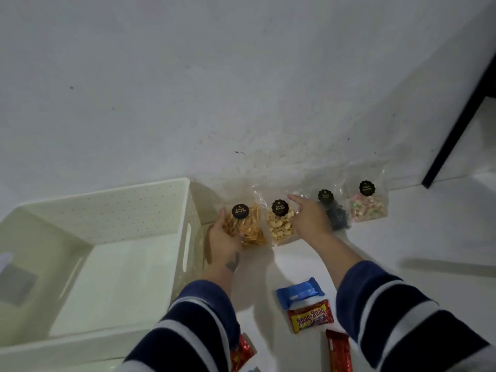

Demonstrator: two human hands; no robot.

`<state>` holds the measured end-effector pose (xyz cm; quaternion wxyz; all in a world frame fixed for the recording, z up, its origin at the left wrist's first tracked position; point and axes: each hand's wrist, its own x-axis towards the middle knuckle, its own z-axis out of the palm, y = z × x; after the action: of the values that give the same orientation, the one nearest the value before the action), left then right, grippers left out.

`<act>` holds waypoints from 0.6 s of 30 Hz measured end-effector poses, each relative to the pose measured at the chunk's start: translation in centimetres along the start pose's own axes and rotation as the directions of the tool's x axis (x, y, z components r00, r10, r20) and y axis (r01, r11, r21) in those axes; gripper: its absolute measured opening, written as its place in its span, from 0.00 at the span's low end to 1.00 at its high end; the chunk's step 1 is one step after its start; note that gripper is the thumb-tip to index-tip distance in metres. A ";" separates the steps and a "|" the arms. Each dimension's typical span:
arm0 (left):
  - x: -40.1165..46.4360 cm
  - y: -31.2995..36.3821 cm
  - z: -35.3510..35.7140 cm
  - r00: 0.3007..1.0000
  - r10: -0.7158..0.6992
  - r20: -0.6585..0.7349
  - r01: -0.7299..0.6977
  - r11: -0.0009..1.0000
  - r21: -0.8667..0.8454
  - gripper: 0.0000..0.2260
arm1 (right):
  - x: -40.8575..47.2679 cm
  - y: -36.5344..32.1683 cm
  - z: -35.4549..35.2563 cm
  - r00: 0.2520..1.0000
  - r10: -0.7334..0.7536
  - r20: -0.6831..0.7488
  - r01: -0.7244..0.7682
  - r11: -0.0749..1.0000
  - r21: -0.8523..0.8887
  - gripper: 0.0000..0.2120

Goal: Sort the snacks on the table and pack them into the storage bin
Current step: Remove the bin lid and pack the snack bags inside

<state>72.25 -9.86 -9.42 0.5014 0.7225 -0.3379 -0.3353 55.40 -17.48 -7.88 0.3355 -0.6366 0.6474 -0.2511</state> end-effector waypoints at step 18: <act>-4.6 13.6 -13.2 0.954 0.297 -0.051 -0.291 0.952 0.092 0.36 | -9.1 -16.7 -9.5 0.965 -0.220 -0.140 0.223 0.975 0.009 0.30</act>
<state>78.57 -3.15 7.76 0.5259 0.6947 -0.4391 -0.2193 58.87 -10.49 11.84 0.2675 -0.6818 0.5908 -0.3384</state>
